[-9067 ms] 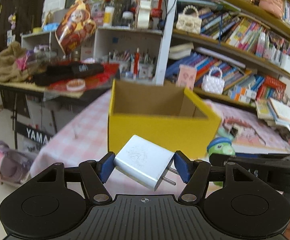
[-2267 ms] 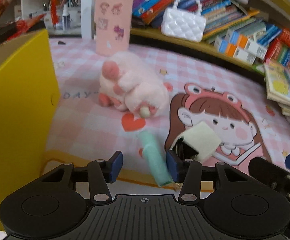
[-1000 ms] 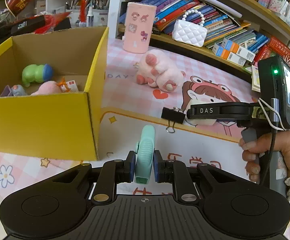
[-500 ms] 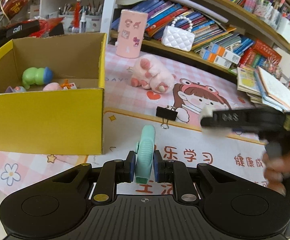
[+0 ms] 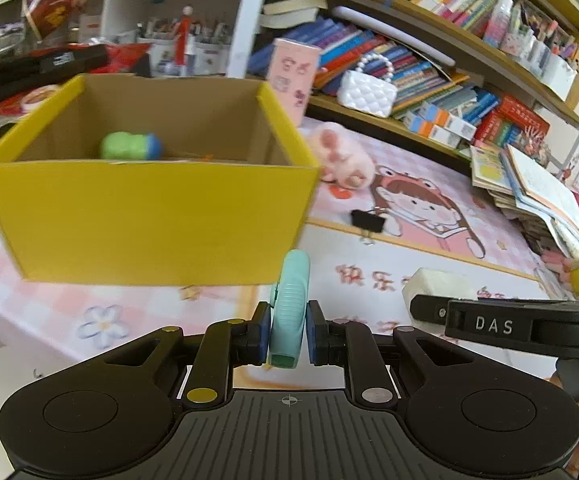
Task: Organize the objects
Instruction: 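Carry the teal item and white block with both tools over the yellow box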
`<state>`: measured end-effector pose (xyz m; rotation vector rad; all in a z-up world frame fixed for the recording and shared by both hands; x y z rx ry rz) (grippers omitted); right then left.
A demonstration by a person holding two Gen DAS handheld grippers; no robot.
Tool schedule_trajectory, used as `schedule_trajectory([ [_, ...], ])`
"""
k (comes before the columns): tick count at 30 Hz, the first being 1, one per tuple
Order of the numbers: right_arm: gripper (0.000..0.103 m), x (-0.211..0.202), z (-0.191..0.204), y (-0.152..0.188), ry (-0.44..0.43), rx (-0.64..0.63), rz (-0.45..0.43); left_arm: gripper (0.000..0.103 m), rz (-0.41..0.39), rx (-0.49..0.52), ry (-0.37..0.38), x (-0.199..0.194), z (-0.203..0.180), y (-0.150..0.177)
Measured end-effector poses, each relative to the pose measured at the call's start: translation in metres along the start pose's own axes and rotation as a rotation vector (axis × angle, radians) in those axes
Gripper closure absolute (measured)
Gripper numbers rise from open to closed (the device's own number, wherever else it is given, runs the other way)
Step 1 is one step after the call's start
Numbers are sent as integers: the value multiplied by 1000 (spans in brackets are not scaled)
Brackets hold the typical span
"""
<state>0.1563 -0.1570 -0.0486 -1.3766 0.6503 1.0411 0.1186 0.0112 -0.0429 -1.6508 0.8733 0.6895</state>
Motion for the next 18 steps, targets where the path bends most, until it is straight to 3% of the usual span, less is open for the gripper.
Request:
schedule_trajectory([
  [18,59,-5,121,62,-77,-122,45,86,3,-79,-52,-61,92,58],
])
Point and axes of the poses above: each gripper's, at about its wrist camera, not at the fingertips, and x roughly the way its jaws point, z to its left, y to its underside, the point moved 5 cm from there along x, roughly the way its jaws point, and after that the axes turned 13 degrees about z, right-handed, at the moved point
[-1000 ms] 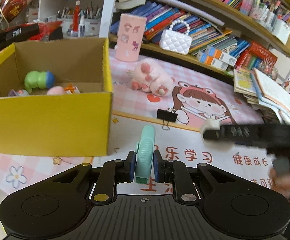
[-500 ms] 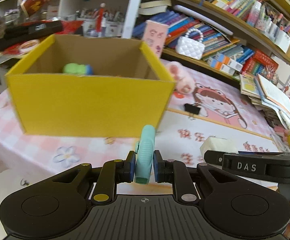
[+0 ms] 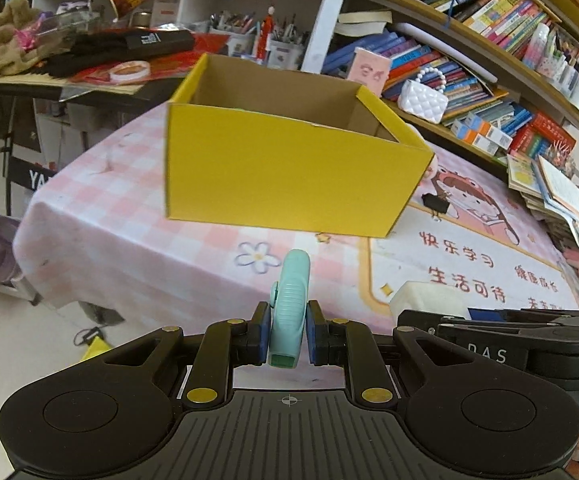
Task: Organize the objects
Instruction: 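Carry the teal item and white block with both tools over the yellow box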
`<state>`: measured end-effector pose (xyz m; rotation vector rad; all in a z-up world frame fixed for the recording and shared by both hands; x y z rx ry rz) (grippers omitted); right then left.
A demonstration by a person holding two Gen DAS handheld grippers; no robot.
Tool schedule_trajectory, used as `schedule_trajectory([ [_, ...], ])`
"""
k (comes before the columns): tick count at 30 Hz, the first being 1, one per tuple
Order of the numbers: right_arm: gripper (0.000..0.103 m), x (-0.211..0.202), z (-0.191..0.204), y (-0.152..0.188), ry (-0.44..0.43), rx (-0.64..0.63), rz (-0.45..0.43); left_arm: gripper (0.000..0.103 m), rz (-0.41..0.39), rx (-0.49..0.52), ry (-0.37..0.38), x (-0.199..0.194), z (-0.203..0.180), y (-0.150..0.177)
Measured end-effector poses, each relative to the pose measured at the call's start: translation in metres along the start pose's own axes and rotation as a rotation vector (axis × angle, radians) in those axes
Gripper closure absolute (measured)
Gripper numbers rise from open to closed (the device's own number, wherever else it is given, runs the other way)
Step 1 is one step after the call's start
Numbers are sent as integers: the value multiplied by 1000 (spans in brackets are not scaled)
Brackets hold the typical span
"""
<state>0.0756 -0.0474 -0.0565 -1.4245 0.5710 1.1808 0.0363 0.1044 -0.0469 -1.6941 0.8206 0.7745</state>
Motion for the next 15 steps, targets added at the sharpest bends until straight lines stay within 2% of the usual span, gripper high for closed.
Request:
schedule_trajectory([
  [9,59,-3,40,15,-22,-16,-3,86,-26,-16,-19,-23,32,14],
  [15,59,-5,54,19,-19,-41,-4,86,-36,-13,-6,-29,39,16],
])
Point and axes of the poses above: each gripper's, at about its wrist camera, not at the fingertips, and x roughly the way its jaws point, z to its left, y to its underside, the point moved 5 cm from there along x, roughly the way its jaws point, and after that the axes turned 13 degrees about z, right-handed, at the moved point
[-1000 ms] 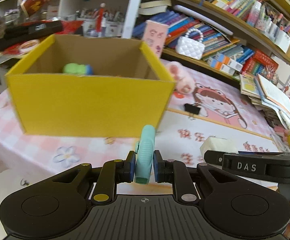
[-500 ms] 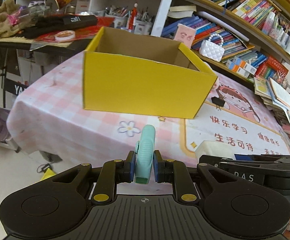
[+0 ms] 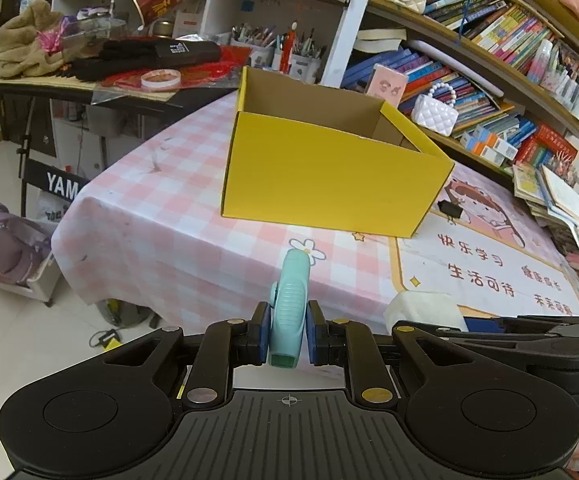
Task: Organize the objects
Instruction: 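Carry the teal item and white block with both tools over the yellow box, then open the left tool to drop the teal item while the right tool drops the white block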
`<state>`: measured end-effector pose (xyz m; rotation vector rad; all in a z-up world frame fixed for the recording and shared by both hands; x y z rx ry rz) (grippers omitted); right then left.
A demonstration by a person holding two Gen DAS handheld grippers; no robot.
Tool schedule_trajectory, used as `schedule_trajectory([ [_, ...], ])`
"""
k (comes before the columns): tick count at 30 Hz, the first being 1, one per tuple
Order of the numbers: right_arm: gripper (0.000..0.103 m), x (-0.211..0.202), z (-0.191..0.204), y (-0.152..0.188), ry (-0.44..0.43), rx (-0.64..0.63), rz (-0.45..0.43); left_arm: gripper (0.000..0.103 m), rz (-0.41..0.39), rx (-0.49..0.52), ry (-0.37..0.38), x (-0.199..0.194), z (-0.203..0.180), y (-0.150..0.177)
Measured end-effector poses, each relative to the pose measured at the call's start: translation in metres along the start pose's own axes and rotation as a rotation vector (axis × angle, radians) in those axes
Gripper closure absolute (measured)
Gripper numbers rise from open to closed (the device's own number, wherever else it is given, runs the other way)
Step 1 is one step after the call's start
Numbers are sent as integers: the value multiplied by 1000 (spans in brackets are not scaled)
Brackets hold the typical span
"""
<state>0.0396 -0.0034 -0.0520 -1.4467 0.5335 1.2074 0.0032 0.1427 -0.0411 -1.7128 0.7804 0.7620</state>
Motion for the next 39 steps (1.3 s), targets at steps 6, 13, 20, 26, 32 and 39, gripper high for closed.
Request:
schedule_trajectory([
  [6,59,-4,-2,-12,7,-5,-23,86,-52,-21,4,-5,4,-14],
  [13,59,-20,-8,-71,21,-22,-176,86,-183,-29,15,-13,-2,-71],
  [20,59,-25,-20,-139,29,-59,-292,86,-252,0,2,-1,-16,-125],
  [26,59,1,-29,-175,43,-135,-262,86,-245,-7,-28,31,-23,-153],
  [32,59,41,-32,-194,59,-240,-185,86,-177,-10,-72,68,-25,-166],
  [39,59,75,-35,-203,46,-300,-106,86,-112,4,-123,96,-24,-170],
])
Point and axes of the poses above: each gripper's, at about its wrist camera, not at the fingertips, and x roughly the way its jaws point, z to its left, y to its underside, the point moved 5 cm from there along x, roughly the way its jaws point, and after that the axes turned 13 degrees about z, right-handed, at the moved point
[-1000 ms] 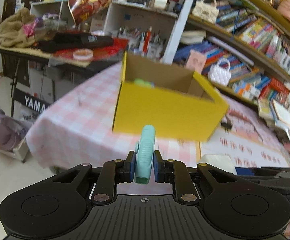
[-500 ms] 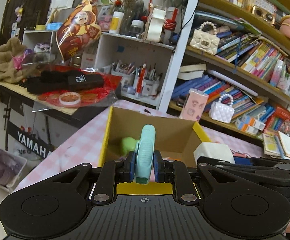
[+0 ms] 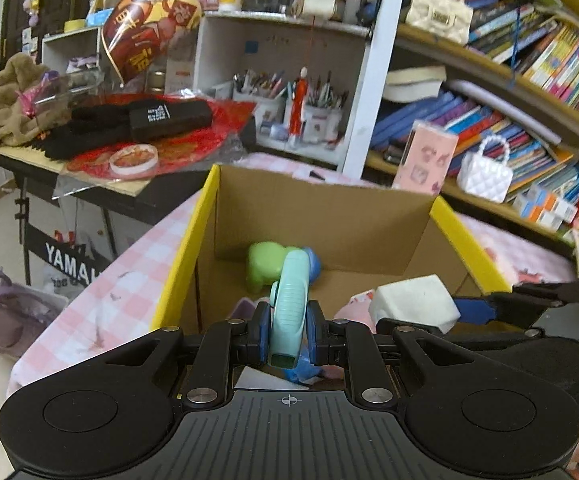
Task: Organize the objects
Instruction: 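Open the left tool to drop the teal item while the right tool drops the white block, then withdraw both open tools from the yellow box back over the table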
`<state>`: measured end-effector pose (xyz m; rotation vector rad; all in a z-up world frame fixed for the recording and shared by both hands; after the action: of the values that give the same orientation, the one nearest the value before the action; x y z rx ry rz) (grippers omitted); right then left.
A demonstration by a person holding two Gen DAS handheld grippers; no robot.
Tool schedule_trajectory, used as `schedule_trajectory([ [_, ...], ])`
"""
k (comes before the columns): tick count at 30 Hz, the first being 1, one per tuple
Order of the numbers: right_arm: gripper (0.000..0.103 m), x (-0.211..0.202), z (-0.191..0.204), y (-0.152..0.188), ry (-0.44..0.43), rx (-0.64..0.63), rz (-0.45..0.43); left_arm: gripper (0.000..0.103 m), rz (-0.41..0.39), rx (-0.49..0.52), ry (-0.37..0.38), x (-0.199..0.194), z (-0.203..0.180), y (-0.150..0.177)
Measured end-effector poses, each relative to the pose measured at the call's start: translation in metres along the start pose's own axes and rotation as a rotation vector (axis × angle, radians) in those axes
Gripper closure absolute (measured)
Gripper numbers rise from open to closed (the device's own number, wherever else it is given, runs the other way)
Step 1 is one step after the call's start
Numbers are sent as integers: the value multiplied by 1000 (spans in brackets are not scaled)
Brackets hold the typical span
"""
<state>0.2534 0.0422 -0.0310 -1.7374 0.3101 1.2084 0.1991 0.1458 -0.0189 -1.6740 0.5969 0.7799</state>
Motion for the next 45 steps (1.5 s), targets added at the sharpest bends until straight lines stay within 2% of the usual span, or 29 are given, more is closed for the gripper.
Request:
schedule_trajectory([
  [6,59,11,-2,-3,-30,6,33,86,18,5,-28,10,0,2],
  [11,59,15,-2,-5,-29,17,43,86,17,0,-10,10,1,1],
  [14,57,11,-2,-4,-33,32,40,84,-11,4,-6,4,1,0],
  [17,53,0,-3,-5,-27,55,2,75,-71,7,-10,-9,2,-1],
  [19,44,-11,-4,-5,-12,76,-35,68,-109,-3,-6,-20,5,-3],
  [21,43,-22,-6,-6,1,93,-73,53,-140,-18,9,-30,8,-4],
  [26,39,-54,-6,-3,39,150,-164,51,-204,-26,20,-58,12,-2],
  [31,36,-82,4,17,76,196,-215,44,-225,-22,24,-83,20,16],
  [36,36,-92,20,46,97,223,-195,43,-196,-8,-3,-96,31,43],
  [45,35,-95,58,104,135,216,-111,42,-85,-17,-43,-103,47,95],
])
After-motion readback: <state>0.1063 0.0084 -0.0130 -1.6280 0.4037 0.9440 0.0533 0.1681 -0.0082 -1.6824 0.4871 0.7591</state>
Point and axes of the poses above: each gripper's, at about its wrist camera, not at the fingertips, and x roughly the way its jaws point, z to its left, y to its underside, the point moved 5 cm from there along x, roughly the way its jaws point, and after that the axes turned 13 degrees about z, right-handed, at the moved point
